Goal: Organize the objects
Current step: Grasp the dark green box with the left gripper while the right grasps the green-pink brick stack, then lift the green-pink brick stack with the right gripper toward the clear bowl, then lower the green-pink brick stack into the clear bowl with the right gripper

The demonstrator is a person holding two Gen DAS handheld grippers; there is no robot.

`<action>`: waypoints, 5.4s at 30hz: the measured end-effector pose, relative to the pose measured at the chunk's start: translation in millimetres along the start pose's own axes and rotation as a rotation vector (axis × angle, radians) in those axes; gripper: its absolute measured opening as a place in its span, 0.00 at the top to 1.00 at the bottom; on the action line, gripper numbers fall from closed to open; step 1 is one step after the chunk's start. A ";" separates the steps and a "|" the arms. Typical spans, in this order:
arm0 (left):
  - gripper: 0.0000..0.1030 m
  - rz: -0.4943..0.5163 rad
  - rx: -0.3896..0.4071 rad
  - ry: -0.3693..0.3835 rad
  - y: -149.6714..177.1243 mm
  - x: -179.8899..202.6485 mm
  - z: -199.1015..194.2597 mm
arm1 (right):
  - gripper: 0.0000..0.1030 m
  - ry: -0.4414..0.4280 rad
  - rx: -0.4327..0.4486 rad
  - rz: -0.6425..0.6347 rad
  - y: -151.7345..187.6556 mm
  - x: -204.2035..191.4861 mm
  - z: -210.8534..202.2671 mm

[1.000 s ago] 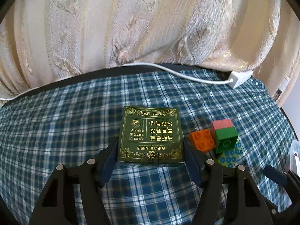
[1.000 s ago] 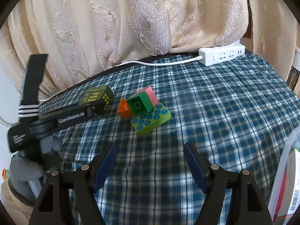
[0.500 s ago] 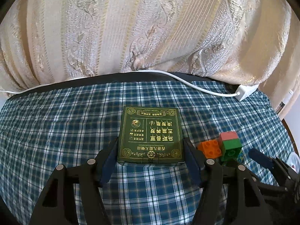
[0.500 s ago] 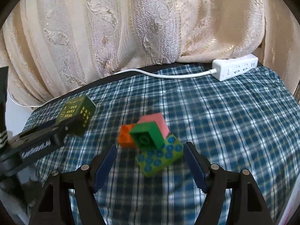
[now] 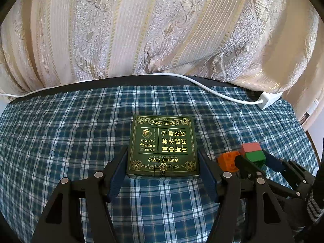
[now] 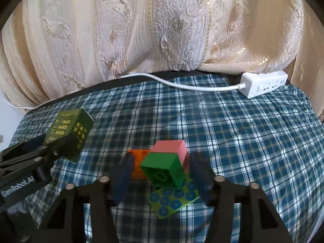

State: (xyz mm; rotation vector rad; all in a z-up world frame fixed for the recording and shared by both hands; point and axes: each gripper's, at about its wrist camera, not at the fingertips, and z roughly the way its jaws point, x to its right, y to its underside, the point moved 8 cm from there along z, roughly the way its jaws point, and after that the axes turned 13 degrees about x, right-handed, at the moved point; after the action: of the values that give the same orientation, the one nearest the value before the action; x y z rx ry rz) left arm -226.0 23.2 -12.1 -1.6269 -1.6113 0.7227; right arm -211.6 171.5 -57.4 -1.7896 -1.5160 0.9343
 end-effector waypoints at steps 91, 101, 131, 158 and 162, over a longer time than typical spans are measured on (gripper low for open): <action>0.35 0.090 0.113 0.192 -18.4 72.2 -78.4 | 0.67 0.091 0.126 0.112 51.6 49.7 -184.5; 0.35 0.125 0.116 0.220 -10.1 87.6 -85.2 | 0.67 0.256 0.199 0.197 49.4 124.6 -238.0; 0.35 0.213 0.113 0.342 11.8 134.2 -114.6 | 0.67 0.445 0.151 0.394 95.5 248.4 -248.6; 0.35 0.254 0.097 0.372 26.2 153.2 -119.0 | 0.58 0.462 0.205 0.461 95.5 259.6 -267.6; 0.35 0.269 0.093 0.378 29.9 158.6 -120.6 | 0.58 0.461 0.218 0.469 97.1 261.1 -274.7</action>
State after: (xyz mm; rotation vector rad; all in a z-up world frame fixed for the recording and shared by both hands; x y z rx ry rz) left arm -101.6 169.2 49.4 -1.8042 -1.0909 0.5692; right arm 94.2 411.7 -14.3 -2.0533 -0.6977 0.7819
